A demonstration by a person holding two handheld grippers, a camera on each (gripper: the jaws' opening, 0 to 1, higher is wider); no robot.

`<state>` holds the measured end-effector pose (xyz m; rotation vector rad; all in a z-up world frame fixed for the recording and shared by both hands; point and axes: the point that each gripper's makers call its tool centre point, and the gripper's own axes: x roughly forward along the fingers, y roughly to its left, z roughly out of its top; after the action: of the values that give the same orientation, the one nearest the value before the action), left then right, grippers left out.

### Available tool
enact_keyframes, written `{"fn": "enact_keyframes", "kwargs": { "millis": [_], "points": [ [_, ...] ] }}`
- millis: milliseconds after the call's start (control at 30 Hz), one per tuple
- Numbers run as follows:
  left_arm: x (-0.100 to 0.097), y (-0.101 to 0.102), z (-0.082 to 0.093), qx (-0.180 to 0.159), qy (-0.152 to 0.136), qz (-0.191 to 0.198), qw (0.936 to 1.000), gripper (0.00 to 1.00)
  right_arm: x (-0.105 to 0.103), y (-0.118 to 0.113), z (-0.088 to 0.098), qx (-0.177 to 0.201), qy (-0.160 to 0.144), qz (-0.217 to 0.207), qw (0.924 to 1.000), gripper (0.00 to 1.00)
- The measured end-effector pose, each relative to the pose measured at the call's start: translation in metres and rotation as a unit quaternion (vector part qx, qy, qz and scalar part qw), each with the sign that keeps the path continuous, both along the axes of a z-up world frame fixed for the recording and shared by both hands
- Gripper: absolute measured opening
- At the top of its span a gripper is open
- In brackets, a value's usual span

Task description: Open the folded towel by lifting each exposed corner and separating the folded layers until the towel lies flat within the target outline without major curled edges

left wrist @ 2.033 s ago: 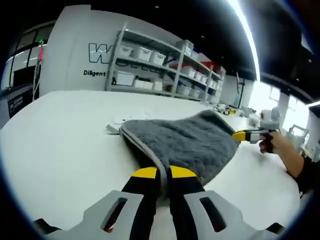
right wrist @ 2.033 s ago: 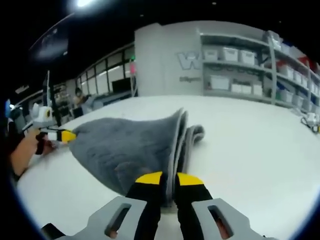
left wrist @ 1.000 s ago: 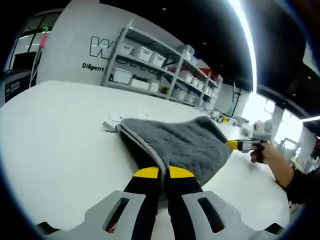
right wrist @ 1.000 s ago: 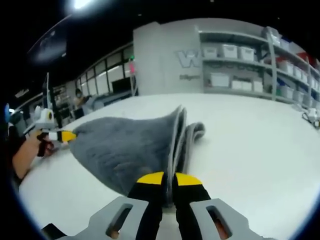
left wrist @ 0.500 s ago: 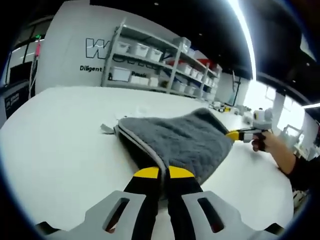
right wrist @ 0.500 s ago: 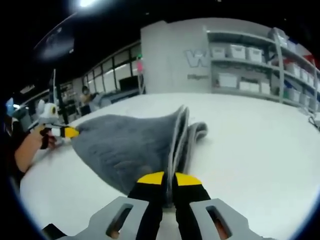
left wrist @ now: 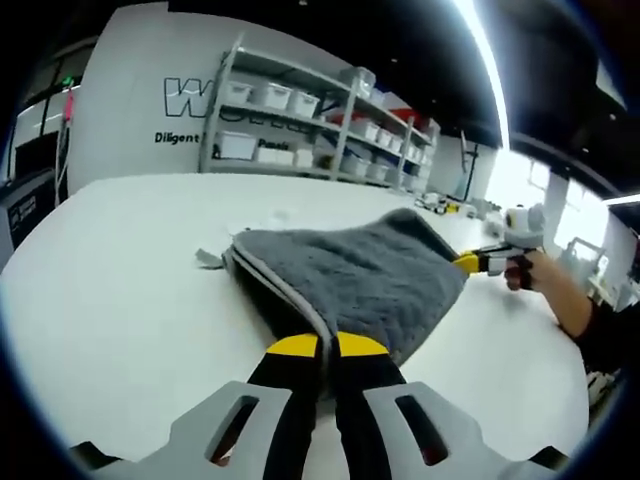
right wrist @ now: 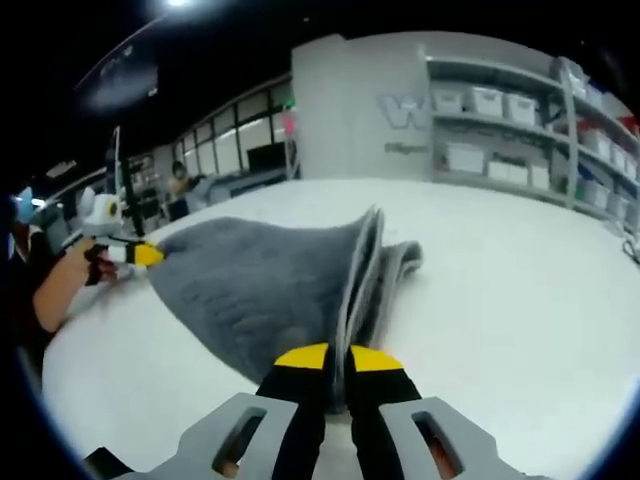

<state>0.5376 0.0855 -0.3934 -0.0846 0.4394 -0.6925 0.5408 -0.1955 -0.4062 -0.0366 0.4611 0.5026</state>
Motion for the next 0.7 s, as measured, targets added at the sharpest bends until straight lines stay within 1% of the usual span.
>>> {"fn": "enact_keyframes", "kwargs": {
  "millis": [200, 300, 433, 633, 700],
  "points": [
    [-0.002, 0.001, -0.002, 0.001, 0.004, -0.002, 1.0000, 0.02, -0.003, 0.000, 0.000, 0.003, 0.006, 0.003, 1.0000, 0.01],
    [-0.003, 0.003, -0.004, -0.008, 0.010, -0.002, 0.9999, 0.02, -0.008, 0.001, -0.004, 0.010, 0.017, 0.009, 0.9998, 0.01],
    [-0.004, 0.005, -0.005, -0.012, 0.016, -0.004, 0.9998, 0.02, -0.014, 0.003, -0.002, 0.005, 0.022, 0.014, 0.9996, 0.01],
    [-0.006, 0.003, -0.005, 0.007, 0.002, -0.009, 0.9999, 0.02, -0.015, 0.003, -0.003, 0.000, 0.021, 0.016, 0.9996, 0.01],
    [-0.006, 0.004, -0.005, 0.009, 0.000, -0.009, 0.9999, 0.02, -0.016, 0.003, -0.003, -0.001, 0.022, 0.018, 0.9996, 0.01]
  ]
}}
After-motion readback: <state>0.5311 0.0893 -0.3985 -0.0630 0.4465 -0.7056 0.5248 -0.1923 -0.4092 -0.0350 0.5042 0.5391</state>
